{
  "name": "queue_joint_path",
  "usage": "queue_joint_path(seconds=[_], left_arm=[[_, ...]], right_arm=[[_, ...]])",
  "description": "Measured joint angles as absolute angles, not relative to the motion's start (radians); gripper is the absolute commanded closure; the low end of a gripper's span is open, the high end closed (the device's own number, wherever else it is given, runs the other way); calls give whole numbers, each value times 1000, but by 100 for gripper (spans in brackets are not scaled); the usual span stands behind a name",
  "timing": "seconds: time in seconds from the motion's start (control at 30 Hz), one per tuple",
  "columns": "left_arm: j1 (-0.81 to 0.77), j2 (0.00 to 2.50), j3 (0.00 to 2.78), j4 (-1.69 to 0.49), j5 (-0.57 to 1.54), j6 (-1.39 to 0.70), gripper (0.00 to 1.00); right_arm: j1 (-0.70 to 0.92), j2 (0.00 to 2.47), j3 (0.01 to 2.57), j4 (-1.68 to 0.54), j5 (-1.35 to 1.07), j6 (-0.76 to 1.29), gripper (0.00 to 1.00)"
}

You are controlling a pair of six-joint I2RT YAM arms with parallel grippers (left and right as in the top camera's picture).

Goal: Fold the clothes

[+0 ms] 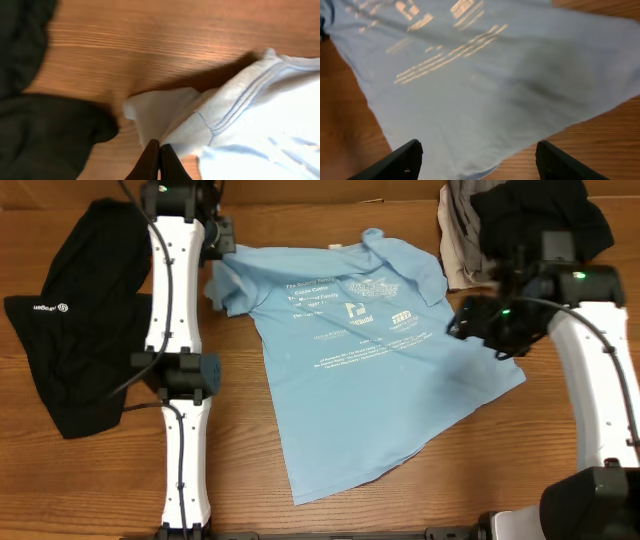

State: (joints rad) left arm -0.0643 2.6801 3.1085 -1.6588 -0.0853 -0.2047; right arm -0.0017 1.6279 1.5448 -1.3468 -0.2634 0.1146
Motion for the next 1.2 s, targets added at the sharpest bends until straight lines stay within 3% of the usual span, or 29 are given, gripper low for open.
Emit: queue_joint_path(seconds=[0.4, 0.5, 0.63, 0.77, 0.87, 0.93, 1.2], left_arm=[[-4, 2511, 3120, -1688, -106, -211, 96], [32, 2458, 3120, -1688, -101, -204, 82], [86, 2362, 3120, -1687, -52, -173, 80], [105, 2273, 3120, -1687, -26, -146, 79], [112, 2220, 3113, -1688, -27, -128, 61], [130, 2193, 3105, -1687, -26, -123, 55], [208, 2171, 3061, -1687, 102, -123, 48]], right_arm=[[183, 1628, 1447, -1386, -265, 128, 25], [212, 1628, 1386, -1354, -264, 153, 36], [262, 1630, 1344, -1334, -258, 207, 36], [355, 1630, 1343, -1346, -227, 268, 31], [431, 1630, 1336, -1327, -197, 319, 22], [473, 1630, 1317, -1296, -182, 351, 20], [504, 1627, 1088, -1122, -154, 474, 15]])
